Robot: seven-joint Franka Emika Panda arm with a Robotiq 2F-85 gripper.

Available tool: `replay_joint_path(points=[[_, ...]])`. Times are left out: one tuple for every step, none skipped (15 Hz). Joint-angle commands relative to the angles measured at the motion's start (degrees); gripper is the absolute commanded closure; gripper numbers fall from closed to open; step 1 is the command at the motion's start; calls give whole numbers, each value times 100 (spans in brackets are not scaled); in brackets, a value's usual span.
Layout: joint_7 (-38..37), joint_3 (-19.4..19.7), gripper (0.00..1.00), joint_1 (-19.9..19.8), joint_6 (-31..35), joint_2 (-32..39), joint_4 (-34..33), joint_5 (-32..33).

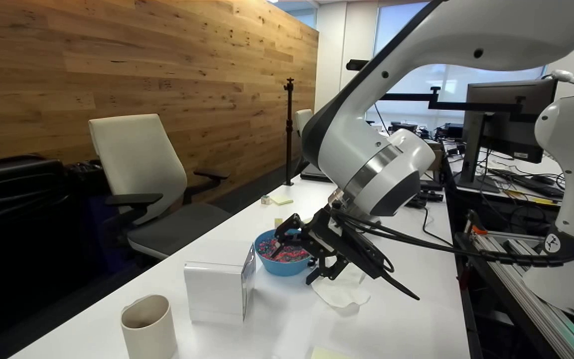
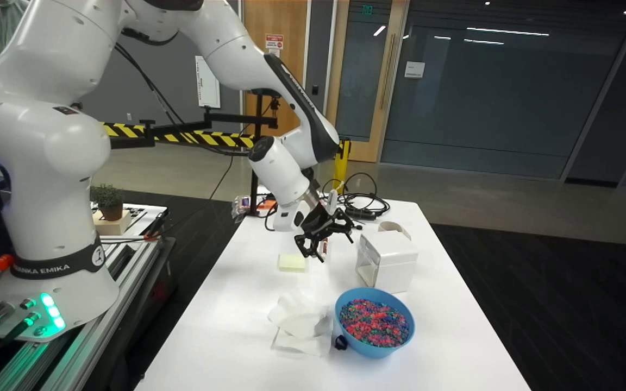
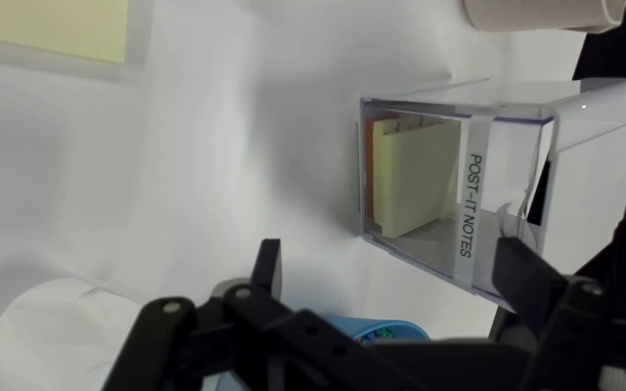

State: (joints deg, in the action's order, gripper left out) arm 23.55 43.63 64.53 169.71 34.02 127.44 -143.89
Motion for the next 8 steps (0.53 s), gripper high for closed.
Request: replay_joint_path(points=[[-45,-49,0,-89,-17,-27,-14,79],[-64,-82,0,-123,-33,-18,-30,100],[-66,-93,0,-143,-46,5,-61,96],[-92,-138,0,-203,-54,45,-118,113],[-131,-201,0,-278,-62,67,-164,151],[-154,-235,0,-334,-66,114,-235,149],[-169,-276,0,-400,-67,140,-306,152],[-172,-317,0,-463,-71,146,-368,168]])
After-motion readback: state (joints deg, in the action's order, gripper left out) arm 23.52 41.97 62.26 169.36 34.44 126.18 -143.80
